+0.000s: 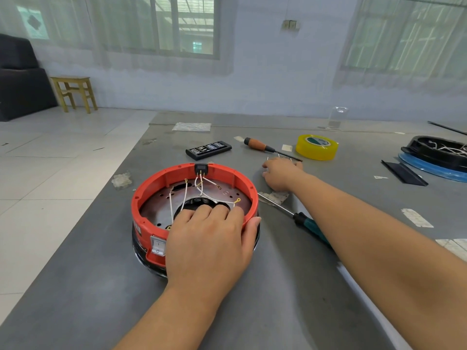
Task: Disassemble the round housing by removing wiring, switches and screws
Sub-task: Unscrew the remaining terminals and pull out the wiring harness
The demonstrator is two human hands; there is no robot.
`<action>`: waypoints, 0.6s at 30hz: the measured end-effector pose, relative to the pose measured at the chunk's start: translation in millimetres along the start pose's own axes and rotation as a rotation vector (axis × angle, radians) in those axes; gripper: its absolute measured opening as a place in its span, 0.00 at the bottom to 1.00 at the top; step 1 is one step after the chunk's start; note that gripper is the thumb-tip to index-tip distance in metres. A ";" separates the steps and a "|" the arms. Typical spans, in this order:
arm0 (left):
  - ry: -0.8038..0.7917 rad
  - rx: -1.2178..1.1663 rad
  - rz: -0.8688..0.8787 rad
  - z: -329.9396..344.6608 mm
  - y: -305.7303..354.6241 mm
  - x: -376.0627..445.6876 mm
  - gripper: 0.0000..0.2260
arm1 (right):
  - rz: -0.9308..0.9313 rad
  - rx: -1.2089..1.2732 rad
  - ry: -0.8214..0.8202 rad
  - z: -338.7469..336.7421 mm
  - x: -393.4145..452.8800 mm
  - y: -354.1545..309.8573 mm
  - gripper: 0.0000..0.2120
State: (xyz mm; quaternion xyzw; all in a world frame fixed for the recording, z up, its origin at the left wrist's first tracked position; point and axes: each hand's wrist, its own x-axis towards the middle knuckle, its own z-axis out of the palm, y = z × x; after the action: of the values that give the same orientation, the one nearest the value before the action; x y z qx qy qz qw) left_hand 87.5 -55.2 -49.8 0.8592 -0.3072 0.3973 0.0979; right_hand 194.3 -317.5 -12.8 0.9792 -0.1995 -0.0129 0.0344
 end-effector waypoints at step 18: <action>0.107 -0.362 -0.264 -36.6 -29.0 1.5 0.12 | -0.191 0.995 0.307 23.4 -196.4 -51.3 0.24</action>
State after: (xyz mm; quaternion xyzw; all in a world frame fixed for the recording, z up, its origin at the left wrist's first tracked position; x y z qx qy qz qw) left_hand 83.1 -17.8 -22.1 0.8381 -0.2529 0.3646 0.3175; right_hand 32.6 -195.0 -37.6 0.8816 -0.0843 0.2237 -0.4069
